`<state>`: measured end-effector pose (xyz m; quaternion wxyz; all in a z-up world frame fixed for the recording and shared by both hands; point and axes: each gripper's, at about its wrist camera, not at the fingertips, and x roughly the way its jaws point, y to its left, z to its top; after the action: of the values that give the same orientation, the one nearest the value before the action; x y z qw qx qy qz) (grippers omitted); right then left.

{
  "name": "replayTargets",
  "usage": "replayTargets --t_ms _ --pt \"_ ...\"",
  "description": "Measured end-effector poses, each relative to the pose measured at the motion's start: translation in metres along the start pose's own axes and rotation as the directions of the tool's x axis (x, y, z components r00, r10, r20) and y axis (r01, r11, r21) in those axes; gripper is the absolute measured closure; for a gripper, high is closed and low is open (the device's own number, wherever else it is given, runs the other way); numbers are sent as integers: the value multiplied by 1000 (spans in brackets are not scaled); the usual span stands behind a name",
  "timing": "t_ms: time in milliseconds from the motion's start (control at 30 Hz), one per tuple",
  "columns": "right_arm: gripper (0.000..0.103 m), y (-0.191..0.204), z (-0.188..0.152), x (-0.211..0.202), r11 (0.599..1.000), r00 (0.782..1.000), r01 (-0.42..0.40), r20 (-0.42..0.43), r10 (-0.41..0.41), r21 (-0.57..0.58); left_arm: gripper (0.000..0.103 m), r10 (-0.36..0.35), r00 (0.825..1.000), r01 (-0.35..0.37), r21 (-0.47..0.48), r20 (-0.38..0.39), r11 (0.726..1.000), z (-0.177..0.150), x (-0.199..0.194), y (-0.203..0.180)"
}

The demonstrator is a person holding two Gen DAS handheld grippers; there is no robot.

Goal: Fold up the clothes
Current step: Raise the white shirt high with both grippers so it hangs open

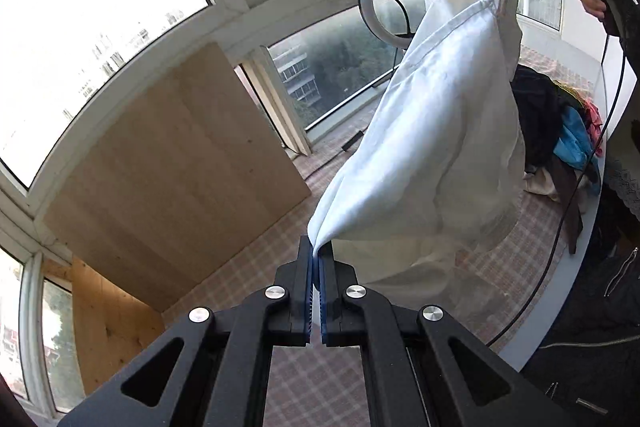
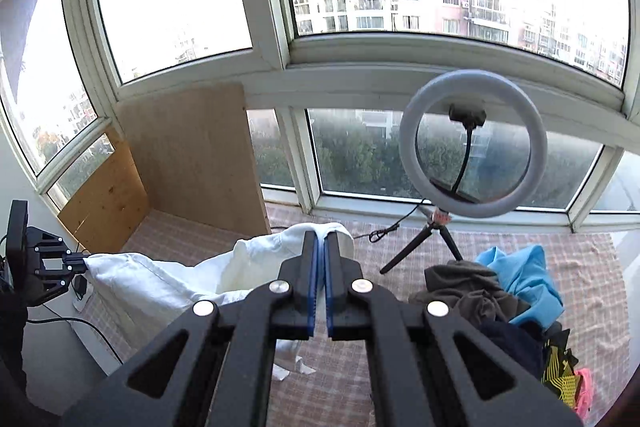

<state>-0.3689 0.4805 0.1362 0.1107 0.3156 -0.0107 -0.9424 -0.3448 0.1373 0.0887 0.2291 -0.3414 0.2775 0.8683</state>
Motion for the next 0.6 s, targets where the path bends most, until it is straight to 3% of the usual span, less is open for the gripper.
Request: replayTargets --t_ms 100,167,300,367,467,533,600 --pt "100 26 42 -60 1000 988 11 155 -9 -9 101 96 987 -100 25 130 995 12 -49 14" --pt "100 39 57 -81 1000 976 5 217 -8 16 101 112 988 -115 26 108 993 10 -49 19" --pt "100 65 77 -75 999 989 31 145 -30 -6 101 137 988 -139 30 70 990 6 -50 26" --pt "100 75 87 -97 1000 980 16 196 -17 5 101 154 981 -157 21 117 987 4 -69 28" --pt "100 91 100 -144 1000 950 -2 314 2 0 101 148 975 -157 45 163 987 -2 -87 19" --pt "100 104 110 -139 997 963 71 264 -64 -17 101 172 977 -182 69 128 981 -6 -83 18" --pt "100 113 112 -144 998 964 58 260 -49 -26 101 174 976 -184 65 134 981 -9 -88 21"
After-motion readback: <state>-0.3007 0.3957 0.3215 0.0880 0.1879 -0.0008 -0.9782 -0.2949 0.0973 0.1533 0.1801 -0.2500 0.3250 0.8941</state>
